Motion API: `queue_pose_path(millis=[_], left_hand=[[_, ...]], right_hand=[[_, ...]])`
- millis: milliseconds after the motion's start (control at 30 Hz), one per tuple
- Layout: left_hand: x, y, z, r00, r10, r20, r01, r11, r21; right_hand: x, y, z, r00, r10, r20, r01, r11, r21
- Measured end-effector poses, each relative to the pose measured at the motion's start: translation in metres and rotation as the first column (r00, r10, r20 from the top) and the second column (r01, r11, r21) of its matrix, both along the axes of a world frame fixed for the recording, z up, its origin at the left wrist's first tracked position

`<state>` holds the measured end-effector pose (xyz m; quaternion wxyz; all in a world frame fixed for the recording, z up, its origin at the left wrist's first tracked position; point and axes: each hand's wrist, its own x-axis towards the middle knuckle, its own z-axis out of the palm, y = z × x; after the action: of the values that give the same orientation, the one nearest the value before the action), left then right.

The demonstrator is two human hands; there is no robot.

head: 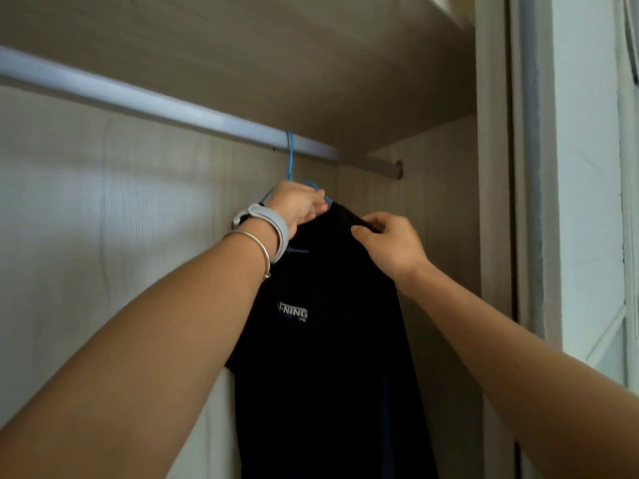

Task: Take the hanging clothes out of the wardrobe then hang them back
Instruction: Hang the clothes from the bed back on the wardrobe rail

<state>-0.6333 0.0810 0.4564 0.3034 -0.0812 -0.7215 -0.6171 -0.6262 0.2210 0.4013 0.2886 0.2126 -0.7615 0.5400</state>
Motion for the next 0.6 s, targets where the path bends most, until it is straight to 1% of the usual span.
queue_pose_path(millis=[133,200,267,367,433,467,533,567,600], left_hand=[[0.021,-0.009,-0.033,0.997,-0.070,-0.032,0.069,0.997,-0.024],[0.038,-0.020,-0.061,0.999,-0.013,-0.041,0.010,0.998,-0.067],[0.055,-0.035,-0.097,0.997,0.078,-0.015,-0.080,0.985,-0.153],[0.084,-0.060,-0.165,0.986,0.092,0.135,-0.057,0.969,-0.241],[0.112,-0.074,-0.222,0.960,0.126,0.250,-0.047,0.952,-0.301],[0.129,-0.079,-0.256,0.936,0.153,0.316,-0.047,0.947,-0.318],[0.170,-0.088,-0.333,0.849,0.235,0.473,-0.068,0.937,-0.343],[0.195,-0.086,-0.372,0.796,0.261,0.547,-0.081,0.940,-0.331],[0.222,-0.080,-0.410,0.741,0.284,0.609,-0.101,0.943,-0.317]], right_hand=[[0.009,0.010,-0.029,0.998,0.059,0.024,-0.057,0.994,-0.091],[0.014,0.012,-0.048,0.994,0.106,0.033,-0.100,0.982,-0.160],[0.022,0.014,-0.069,0.984,0.162,0.070,-0.144,0.966,-0.214],[0.033,0.020,-0.113,0.958,0.242,0.157,-0.198,0.947,-0.252],[0.039,0.023,-0.163,0.933,0.262,0.248,-0.195,0.945,-0.263],[0.043,0.024,-0.195,0.917,0.255,0.306,-0.184,0.953,-0.241],[0.056,0.025,-0.269,0.858,0.243,0.453,-0.190,0.969,-0.159],[0.064,0.027,-0.309,0.812,0.226,0.538,-0.205,0.974,-0.099],[0.074,0.030,-0.350,0.757,0.183,0.628,-0.229,0.973,-0.007]])
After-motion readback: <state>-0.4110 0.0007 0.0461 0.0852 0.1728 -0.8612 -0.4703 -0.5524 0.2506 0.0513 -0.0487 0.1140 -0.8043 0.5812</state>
